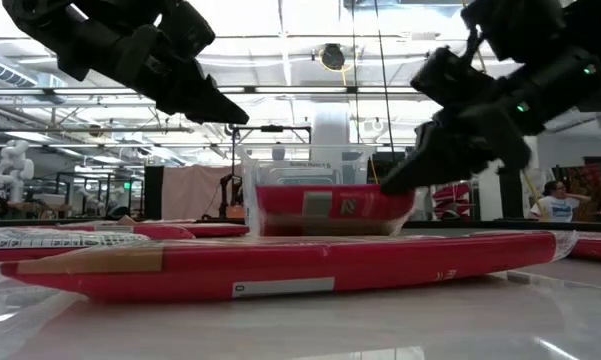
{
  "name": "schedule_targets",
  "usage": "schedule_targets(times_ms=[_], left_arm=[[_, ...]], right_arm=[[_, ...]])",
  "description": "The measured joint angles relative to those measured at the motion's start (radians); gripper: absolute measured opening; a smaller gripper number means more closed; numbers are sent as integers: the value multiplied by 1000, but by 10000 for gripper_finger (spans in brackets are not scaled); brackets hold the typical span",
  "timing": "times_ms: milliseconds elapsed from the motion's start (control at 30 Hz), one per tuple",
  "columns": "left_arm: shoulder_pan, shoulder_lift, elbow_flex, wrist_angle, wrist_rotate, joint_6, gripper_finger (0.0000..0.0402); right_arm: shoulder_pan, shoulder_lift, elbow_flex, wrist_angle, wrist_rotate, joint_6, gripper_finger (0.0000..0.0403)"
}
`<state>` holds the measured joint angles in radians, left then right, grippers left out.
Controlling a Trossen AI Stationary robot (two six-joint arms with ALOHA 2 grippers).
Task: Sort popcorn bags into baskets
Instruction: Put the popcorn bag into the transparent bin
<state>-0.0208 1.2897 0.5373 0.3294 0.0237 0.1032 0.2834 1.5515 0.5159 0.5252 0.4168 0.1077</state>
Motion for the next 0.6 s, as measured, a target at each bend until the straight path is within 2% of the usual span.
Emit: schedule_targets(times_ms=[100, 200, 400, 600], left_arm=[[-30, 26, 0, 8, 0, 18, 109], [-54, 65, 1, 58, -9, 27, 144], [-74, 160, 1, 129, -162, 45, 234], [-64, 272, 0, 205, -169, 52, 287]], right_arm=[[-25, -17, 0, 14, -1, 18, 1], [-48, -23, 0, 33, -2, 49, 1], [-79, -26, 0, 51, -2, 94, 0], [-95, -26, 0, 92, -13, 116, 0]])
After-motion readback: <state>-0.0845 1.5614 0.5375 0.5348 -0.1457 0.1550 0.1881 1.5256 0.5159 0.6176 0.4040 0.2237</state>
